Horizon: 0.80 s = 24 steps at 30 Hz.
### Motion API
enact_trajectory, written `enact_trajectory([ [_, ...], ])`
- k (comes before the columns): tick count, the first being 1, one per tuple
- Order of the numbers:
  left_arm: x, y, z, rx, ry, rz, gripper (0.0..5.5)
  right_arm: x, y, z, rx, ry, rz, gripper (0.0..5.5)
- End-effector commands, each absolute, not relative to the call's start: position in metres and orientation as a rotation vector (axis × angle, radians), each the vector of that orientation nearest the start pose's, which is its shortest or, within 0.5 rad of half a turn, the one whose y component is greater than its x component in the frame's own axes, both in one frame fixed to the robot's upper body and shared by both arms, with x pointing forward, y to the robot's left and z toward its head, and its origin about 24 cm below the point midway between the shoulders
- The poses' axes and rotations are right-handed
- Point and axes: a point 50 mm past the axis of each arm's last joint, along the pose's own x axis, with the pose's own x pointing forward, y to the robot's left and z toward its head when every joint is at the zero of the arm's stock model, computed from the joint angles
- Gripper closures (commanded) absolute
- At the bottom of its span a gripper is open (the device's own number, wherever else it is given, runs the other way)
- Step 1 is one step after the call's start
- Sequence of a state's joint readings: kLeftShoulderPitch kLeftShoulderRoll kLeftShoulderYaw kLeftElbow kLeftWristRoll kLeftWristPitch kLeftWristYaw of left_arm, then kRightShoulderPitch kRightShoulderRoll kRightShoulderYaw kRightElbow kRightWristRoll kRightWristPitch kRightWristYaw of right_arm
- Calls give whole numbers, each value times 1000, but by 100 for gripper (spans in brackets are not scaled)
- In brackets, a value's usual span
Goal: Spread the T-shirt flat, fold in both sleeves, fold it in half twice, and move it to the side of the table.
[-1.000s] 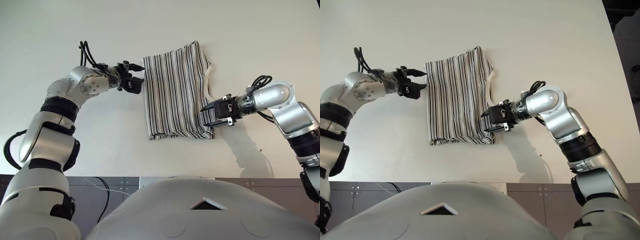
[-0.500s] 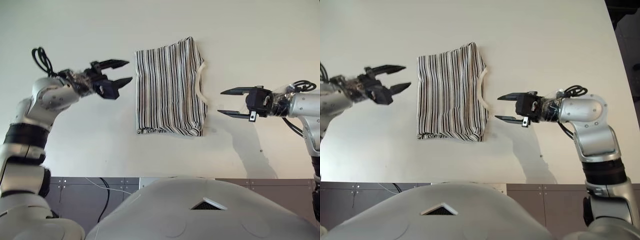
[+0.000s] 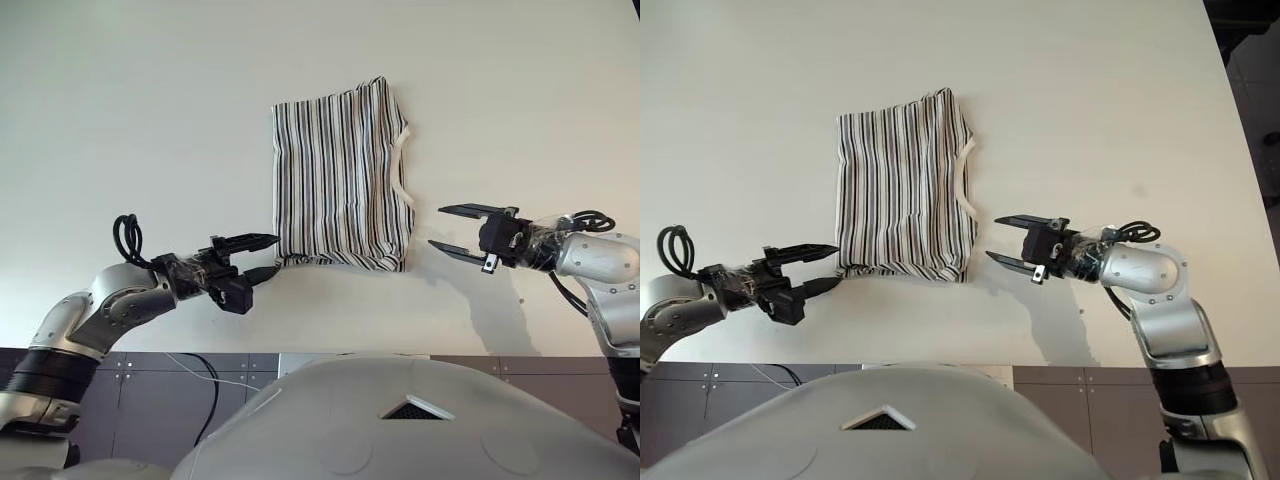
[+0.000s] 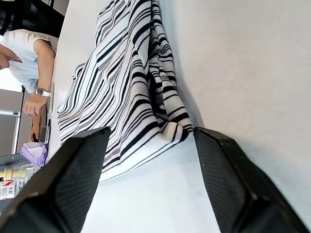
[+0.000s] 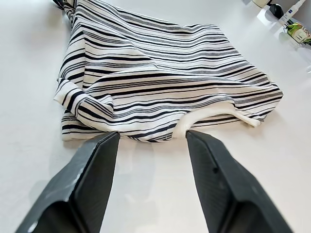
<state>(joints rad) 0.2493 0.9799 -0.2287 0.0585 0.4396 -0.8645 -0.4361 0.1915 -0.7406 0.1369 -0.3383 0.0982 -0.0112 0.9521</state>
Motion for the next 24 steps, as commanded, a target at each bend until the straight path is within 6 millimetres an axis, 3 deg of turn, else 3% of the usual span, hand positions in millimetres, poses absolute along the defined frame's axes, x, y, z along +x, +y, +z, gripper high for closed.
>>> enact_trajectory([
  [1, 145, 233, 16, 1237, -3, -1316, 233, 187, -181, 71, -611, 195, 1197, 299],
  [3, 144, 234, 14, 1240, 6, -1331, 233, 186, -180, 71, -612, 193, 1200, 299],
  [9, 146, 229, 12, 1236, -23, -1387, 370, 187, -176, 70, -619, 182, 1208, 299],
  [17, 154, 232, 0, 1226, 59, -1394, 503, 187, -173, 74, -663, 153, 1274, 299],
  [22, 149, 227, 2, 1187, 51, -1434, 539, 172, -171, 74, -814, 59, 1428, 299],
  [24, 148, 224, 6, 1177, 36, -1447, 540, 165, -166, 71, -846, 25, 1476, 263],
])
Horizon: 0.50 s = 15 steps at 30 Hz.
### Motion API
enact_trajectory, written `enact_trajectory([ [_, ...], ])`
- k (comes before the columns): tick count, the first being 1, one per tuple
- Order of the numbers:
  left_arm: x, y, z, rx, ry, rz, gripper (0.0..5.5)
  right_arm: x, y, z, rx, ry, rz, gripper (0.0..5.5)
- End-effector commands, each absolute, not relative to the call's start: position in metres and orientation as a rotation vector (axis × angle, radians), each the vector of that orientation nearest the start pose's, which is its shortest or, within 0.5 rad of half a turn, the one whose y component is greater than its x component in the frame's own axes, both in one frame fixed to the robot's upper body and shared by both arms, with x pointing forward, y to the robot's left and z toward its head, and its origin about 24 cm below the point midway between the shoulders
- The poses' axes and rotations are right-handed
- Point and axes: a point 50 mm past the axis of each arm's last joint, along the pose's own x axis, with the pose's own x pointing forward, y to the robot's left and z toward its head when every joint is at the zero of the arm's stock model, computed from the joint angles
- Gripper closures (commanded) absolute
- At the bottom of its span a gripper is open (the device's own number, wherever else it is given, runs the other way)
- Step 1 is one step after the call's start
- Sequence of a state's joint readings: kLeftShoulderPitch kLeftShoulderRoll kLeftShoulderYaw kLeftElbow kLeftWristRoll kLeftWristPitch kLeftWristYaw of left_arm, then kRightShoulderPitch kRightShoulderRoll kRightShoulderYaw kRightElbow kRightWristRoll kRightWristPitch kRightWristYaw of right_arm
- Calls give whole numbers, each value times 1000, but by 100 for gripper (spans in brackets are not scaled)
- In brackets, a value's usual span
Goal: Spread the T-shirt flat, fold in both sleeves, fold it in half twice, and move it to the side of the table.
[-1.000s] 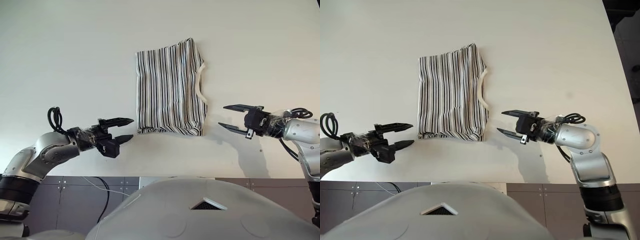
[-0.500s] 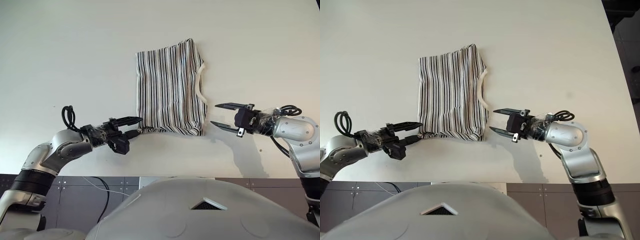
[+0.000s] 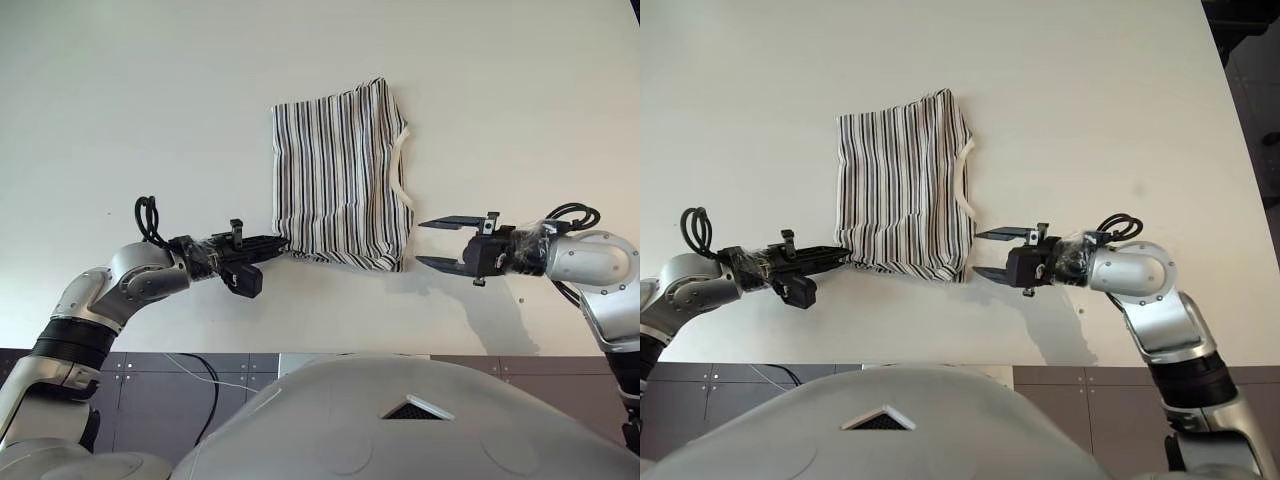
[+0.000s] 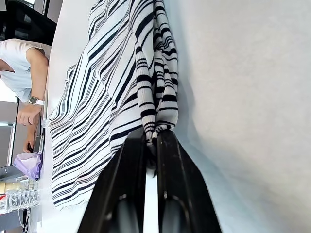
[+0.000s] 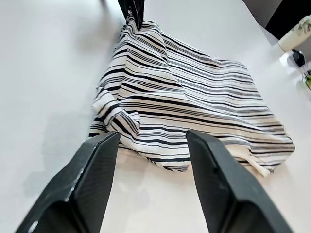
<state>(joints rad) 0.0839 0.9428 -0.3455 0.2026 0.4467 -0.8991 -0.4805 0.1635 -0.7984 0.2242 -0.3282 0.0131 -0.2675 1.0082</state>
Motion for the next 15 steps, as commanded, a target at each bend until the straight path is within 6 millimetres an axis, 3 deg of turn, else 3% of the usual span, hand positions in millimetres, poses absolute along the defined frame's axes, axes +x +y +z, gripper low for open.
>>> enact_trajectory([
  [1, 148, 223, 7, 1174, 31, -1452, 540, 163, -164, 68, -866, 10, 1490, 243],
  [4, 148, 221, 10, 1170, 20, -1464, 540, 163, -158, 55, -964, -27, 1499, 194],
  [11, 151, 221, 13, 1179, 15, -1481, 540, 175, -165, 34, -1156, -62, 1458, 194],
  [15, 151, 219, 14, 1175, 9, -1487, 540, 177, -159, 29, -1175, -119, 1435, 194],
])
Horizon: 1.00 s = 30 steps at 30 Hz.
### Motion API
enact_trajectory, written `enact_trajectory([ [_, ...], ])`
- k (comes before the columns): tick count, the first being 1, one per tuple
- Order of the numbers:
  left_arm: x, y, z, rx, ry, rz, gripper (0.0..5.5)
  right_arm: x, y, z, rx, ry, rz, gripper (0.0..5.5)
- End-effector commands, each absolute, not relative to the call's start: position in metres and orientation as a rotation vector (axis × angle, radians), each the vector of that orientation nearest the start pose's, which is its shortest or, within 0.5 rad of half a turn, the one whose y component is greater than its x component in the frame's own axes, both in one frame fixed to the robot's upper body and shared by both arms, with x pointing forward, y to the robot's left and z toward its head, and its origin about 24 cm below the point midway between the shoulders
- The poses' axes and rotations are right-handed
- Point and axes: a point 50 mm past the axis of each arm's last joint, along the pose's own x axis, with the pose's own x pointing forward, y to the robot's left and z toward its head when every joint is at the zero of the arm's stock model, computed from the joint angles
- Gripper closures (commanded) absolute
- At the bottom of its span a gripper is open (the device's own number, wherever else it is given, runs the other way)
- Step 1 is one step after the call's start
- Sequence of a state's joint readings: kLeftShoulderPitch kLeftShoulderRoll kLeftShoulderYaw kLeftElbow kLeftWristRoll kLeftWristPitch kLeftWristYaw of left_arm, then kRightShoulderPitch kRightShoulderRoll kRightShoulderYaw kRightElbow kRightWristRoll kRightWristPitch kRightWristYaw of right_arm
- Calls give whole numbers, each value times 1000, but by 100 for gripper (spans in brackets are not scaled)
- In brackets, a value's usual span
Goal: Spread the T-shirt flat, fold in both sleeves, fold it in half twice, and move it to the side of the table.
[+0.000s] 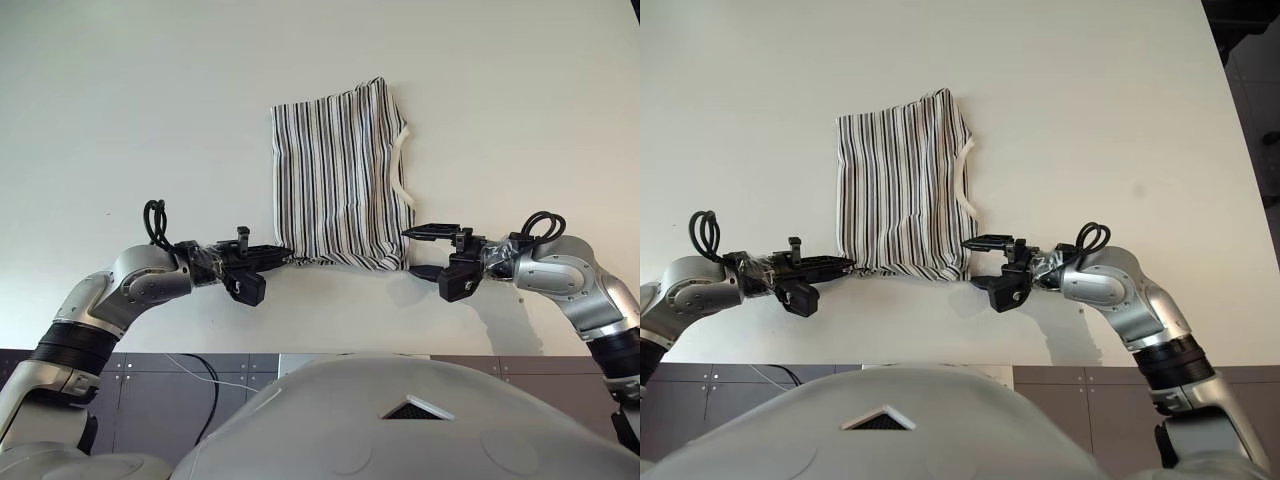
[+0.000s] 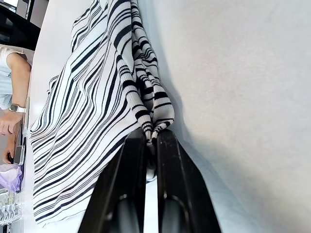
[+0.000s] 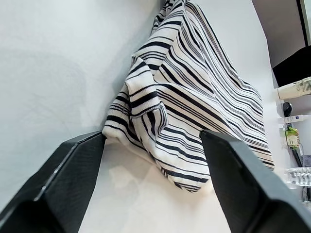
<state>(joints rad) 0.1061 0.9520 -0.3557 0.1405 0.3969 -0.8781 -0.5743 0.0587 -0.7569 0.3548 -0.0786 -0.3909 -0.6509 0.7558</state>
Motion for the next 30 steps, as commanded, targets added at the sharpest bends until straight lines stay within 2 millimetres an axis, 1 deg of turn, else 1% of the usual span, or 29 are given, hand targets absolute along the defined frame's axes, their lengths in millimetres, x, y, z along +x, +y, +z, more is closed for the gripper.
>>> enact_trajectory([
  [1, 152, 219, 14, 1174, 8, -1489, 540, 176, -156, 28, -1164, -135, 1436, 194],
  [5, 152, 219, 14, 1174, 11, -1496, 540, 173, -149, 27, -1131, -176, 1445, 194],
  [9, 152, 219, 14, 1169, 16, -1500, 540, 177, -150, 20, -1136, -152, 1441, 194],
  [15, 153, 219, 17, 1162, 0, -1507, 540, 179, -150, 14, -1123, -136, 1462, 296],
  [16, 153, 218, 18, 1161, -5, -1505, 540, 179, -150, 15, -1117, -137, 1463, 323],
  [17, 154, 218, 18, 1161, -9, -1503, 540, 179, -149, 15, -1111, -140, 1465, 329],
  [20, 155, 216, 19, 1156, -20, -1501, 540, 178, -149, 15, -1105, -141, 1487, 386],
  [28, 157, 215, 22, 1168, -45, -1497, 540, 181, -155, 17, -1102, -106, 1513, 530],
  [30, 157, 215, 22, 1168, -47, -1493, 540, 182, -157, 19, -1093, -98, 1520, 538],
])
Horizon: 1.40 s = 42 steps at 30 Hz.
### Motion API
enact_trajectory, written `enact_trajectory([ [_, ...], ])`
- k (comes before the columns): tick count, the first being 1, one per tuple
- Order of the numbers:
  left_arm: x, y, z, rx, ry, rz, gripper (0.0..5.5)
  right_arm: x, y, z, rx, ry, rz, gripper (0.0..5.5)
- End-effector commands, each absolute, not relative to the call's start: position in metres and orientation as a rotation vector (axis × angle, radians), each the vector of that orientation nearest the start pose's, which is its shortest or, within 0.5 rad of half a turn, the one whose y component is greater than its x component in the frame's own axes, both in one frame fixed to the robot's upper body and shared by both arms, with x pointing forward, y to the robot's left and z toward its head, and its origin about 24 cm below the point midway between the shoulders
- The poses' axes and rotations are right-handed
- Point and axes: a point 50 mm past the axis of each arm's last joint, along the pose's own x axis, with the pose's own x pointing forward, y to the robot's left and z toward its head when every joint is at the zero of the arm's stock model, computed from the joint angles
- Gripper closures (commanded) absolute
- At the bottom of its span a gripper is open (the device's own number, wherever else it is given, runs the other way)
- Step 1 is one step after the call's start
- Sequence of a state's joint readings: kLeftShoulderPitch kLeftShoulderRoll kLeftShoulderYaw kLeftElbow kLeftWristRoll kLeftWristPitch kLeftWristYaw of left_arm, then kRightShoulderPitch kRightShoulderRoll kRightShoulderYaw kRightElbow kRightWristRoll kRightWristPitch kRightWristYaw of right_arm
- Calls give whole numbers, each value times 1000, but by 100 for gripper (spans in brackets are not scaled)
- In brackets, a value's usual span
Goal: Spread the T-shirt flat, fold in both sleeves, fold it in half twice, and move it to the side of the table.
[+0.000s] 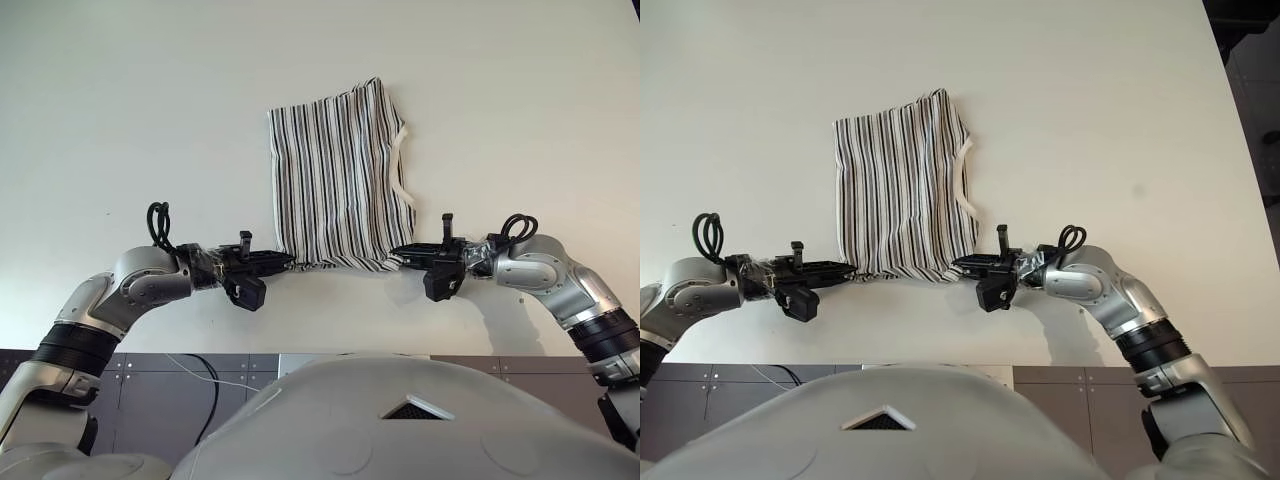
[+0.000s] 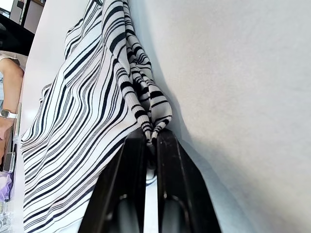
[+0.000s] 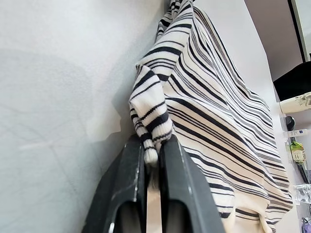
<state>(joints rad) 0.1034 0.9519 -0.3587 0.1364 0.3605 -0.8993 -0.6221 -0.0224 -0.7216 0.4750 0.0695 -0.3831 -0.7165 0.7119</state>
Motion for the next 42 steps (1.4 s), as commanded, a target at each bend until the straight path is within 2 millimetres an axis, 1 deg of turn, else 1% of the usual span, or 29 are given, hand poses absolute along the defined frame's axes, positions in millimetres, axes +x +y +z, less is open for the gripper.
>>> enact_trajectory([
  [1, 158, 215, 23, 1169, -48, -1489, 540, 182, -158, 20, -1083, -94, 1523, 538],
  [3, 159, 215, 26, 1162, -57, -1480, 540, 182, -159, 25, -1056, -86, 1528, 538],
  [5, 156, 212, 31, 1134, -69, -1472, 540, 181, -162, 33, -996, -64, 1527, 538],
  [7, 150, 211, 36, 1117, -70, -1482, 540, 177, -166, 42, -920, -27, 1533, 538],
  [10, 132, 207, 46, 1046, -40, -1511, 540, 162, -175, 53, -811, 48, 1561, 538],
  [11, 127, 205, 52, 1005, -31, -1508, 540, 156, -177, 60, -778, 62, 1567, 538],
  [13, 119, 201, 68, 897, 2, -1488, 540, 149, -180, 80, -719, 76, 1560, 538],
  [15, 112, 199, 88, 773, 64, -1472, 540, 146, -188, 105, -659, 107, 1528, 538],
  [17, 109, 196, 102, 671, 106, -1447, 540, 145, -195, 126, -619, 149, 1510, 538],
  [18, 108, 194, 108, 612, 129, -1433, 540, 146, -196, 139, -585, 152, 1515, 538],
  [20, 111, 190, 121, 496, 161, -1413, 540, 151, -190, 162, -522, 124, 1523, 538],
  [22, 123, 189, 129, 432, 164, -1374, 540, 163, -184, 173, -518, 94, 1515, 538],
  [24, 140, 192, 129, 401, 153, -1301, 540, 184, -178, 173, -539, 82, 1507, 538],
  [27, 161, 197, 119, 400, 160, -1227, 540, 213, -169, 161, -526, 127, 1519, 538],
  [31, 184, 204, 101, 382, 217, -1175, 540, 260, -170, 130, -455, 262, 1494, 538],
  [33, 195, 205, 95, 386, 239, -1176, 540, 279, -170, 117, -425, 312, 1470, 538],
  [36, 211, 202, 86, 402, 258, -1203, 540, 300, -167, 100, -416, 347, 1437, 538],
  [38, 219, 203, 77, 439, 288, -1215, 540, 312, -160, 92, -413, 355, 1426, 538],
  [42, 234, 198, 65, 444, 332, -1215, 540, 324, -157, 78, -442, 381, 1402, 538],
])
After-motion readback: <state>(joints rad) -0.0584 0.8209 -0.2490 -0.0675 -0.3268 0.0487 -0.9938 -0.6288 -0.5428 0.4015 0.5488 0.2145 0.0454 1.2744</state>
